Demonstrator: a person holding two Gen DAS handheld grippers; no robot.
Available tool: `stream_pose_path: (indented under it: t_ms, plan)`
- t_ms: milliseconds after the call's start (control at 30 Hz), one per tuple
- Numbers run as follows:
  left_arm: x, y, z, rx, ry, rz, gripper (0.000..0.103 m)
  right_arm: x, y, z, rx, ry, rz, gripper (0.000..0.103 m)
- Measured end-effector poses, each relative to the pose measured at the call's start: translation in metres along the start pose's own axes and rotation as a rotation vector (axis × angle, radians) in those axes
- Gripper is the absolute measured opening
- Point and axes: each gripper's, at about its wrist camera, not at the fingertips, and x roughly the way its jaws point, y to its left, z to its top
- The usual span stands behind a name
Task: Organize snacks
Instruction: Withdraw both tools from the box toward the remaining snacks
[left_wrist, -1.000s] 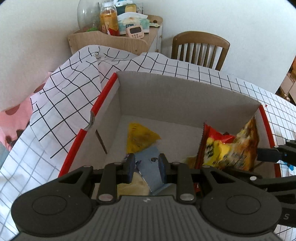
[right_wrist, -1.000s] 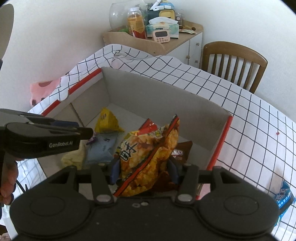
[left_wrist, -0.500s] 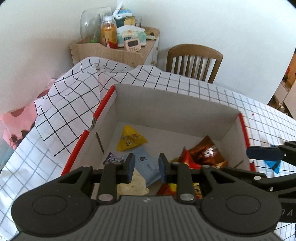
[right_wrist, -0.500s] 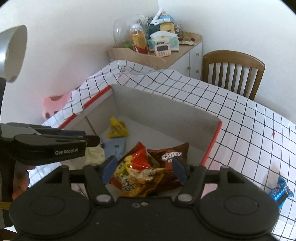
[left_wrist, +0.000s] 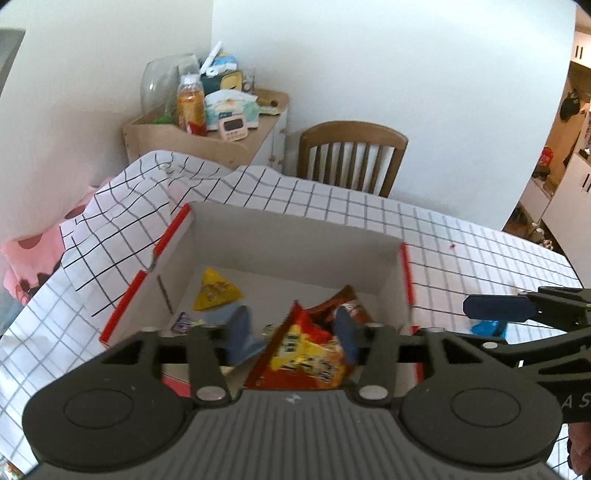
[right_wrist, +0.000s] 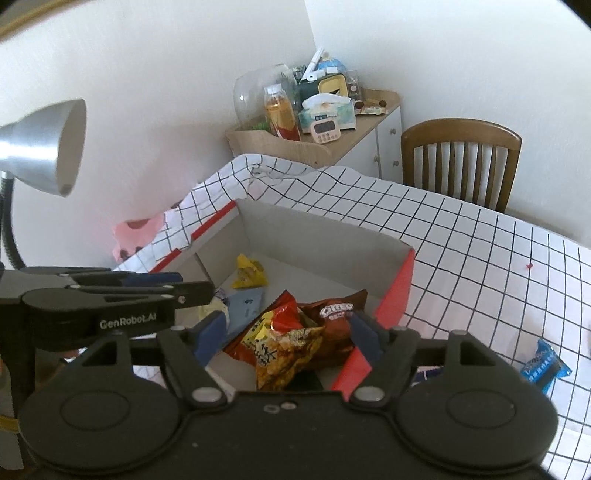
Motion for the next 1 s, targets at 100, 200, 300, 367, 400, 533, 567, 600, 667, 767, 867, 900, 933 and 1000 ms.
stream_pose_path:
  t_ms: [100, 200, 300, 367, 400, 533, 567, 600, 667, 767, 867, 900, 933, 1000]
  plan:
    - [-0.010, -0.019, -0.004, 0.024, -0.020, -0.024, 0.055, -0.014, -0.009, -0.005, 0.012, -0.015, 0.005, 0.077]
    - [-0.018, -0.038, -0.008, 0.036, -0.040, -0.037, 0.055, -0.030, -0.020, -0.010, 0.024, -0.033, 0.005, 0.079]
    - [-0.023, -0.056, -0.012, 0.035, -0.046, -0.060, 0.056, -0.046, -0.032, -0.015, 0.034, -0.049, 0.001, 0.084]
    - [-0.026, -0.069, -0.015, 0.044, -0.052, -0.064, 0.057, -0.059, -0.043, -0.020, 0.043, -0.062, 0.000, 0.085]
    - [-0.027, -0.073, -0.016, 0.047, -0.054, -0.070, 0.057, -0.065, -0.048, -0.022, 0.046, -0.068, 0.001, 0.085]
    - [-0.029, -0.098, -0.021, 0.053, -0.053, -0.095, 0.062, -0.090, -0.069, -0.031, 0.067, -0.092, -0.014, 0.094]
    - [-0.030, -0.103, -0.022, 0.055, -0.053, -0.100, 0.062, -0.096, -0.073, -0.033, 0.068, -0.101, -0.020, 0.094]
    - [-0.030, -0.109, -0.024, 0.057, -0.052, -0.105, 0.062, -0.101, -0.078, -0.035, 0.067, -0.109, -0.025, 0.094]
    - [-0.030, -0.120, -0.027, 0.062, -0.048, -0.118, 0.062, -0.112, -0.086, -0.039, 0.065, -0.120, -0.031, 0.096]
    - [-0.029, -0.137, -0.031, 0.068, -0.044, -0.130, 0.066, -0.124, -0.097, -0.046, 0.069, -0.129, -0.036, 0.096]
    - [-0.029, -0.151, -0.036, 0.067, -0.045, -0.135, 0.073, -0.134, -0.109, -0.054, 0.082, -0.132, -0.048, 0.099]
    - [-0.029, -0.155, -0.037, 0.067, -0.044, -0.138, 0.074, -0.138, -0.113, -0.058, 0.086, -0.135, -0.051, 0.103]
    - [-0.028, -0.158, -0.039, 0.065, -0.041, -0.142, 0.075, -0.141, -0.117, -0.061, 0.090, -0.143, -0.054, 0.103]
    - [-0.025, -0.165, -0.042, 0.056, -0.031, -0.149, 0.076, -0.145, -0.125, -0.065, 0.095, -0.145, -0.058, 0.103]
